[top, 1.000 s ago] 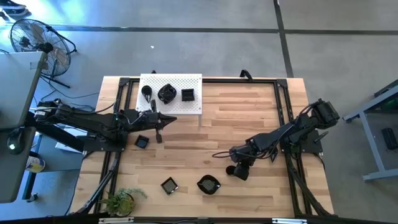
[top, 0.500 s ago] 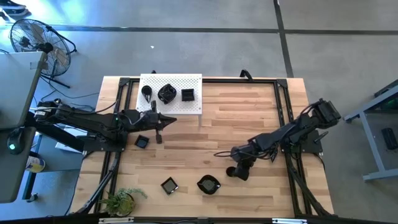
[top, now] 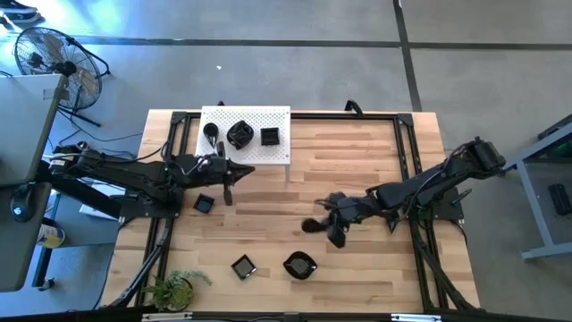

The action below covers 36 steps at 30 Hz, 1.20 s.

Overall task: Pick & Place Mini shaped plates
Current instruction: Stack the drop-shaped plate on top of the drop-shaped plate on the shelf

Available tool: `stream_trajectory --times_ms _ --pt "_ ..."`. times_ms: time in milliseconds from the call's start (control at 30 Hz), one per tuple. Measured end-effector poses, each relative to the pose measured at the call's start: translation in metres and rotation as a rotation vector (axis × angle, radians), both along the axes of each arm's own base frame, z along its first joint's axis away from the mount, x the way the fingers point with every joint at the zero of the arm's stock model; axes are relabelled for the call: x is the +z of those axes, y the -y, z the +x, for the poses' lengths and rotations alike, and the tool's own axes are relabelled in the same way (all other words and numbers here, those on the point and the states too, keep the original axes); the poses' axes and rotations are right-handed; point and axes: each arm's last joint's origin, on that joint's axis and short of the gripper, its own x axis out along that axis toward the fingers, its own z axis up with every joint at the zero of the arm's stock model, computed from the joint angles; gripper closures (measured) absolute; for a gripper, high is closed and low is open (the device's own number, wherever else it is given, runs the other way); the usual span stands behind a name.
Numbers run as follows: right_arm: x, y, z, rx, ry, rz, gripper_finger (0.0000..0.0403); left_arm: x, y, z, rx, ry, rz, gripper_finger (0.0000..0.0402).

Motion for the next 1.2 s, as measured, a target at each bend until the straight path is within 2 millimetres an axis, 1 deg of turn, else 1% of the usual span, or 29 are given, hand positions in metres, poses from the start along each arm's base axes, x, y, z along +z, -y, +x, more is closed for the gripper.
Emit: stream_trajectory --times_ms 133,300,400,500,600,733,833,933,1067,1200 --pt "0.011 0.008 0.011 -0.117 0.184 -0.136 0.0400 0.001 -0.001 0.000 0.019 0.010 -0.015 0.0379" --pt "0.028 0.026 0.026 -0.345 0.418 -0.329 0.0401 0.001 -0.002 0.002 0.092 0.041 -0.048 0.0333" --pt "0.040 0.039 0.034 -0.461 0.551 -0.445 0.0401 0.002 -0.002 0.005 0.104 0.070 -0.085 0.0305" --pt "0.052 0.053 0.040 -0.524 0.690 -0.534 0.0402 -0.001 -0.002 0.011 0.104 0.080 -0.092 0.0282" --pt "0.058 0.068 0.044 -0.539 0.802 -0.565 0.0402 0.001 -0.002 0.018 0.106 0.113 -0.104 0.0272" --pt "0.057 0.080 0.050 -0.557 0.845 -0.614 0.0402 0.021 -0.002 0.027 0.127 0.158 -0.106 0.0271" --pt "0.059 0.085 0.058 -0.555 0.829 -0.685 0.0402 0.036 -0.001 0.035 0.130 0.185 -0.107 0.0270" --pt "0.062 0.086 0.064 -0.588 0.799 -0.767 0.0402 0.045 -0.001 0.046 0.163 0.192 -0.109 0.0270" --pt "0.068 0.086 0.069 -0.621 0.791 -0.858 0.0402 0.055 -0.001 0.059 0.190 0.203 -0.112 0.0270" --pt "0.072 0.085 0.070 -0.612 0.796 -0.901 0.0402 0.055 -0.001 0.073 0.228 0.164 -0.106 0.0270"
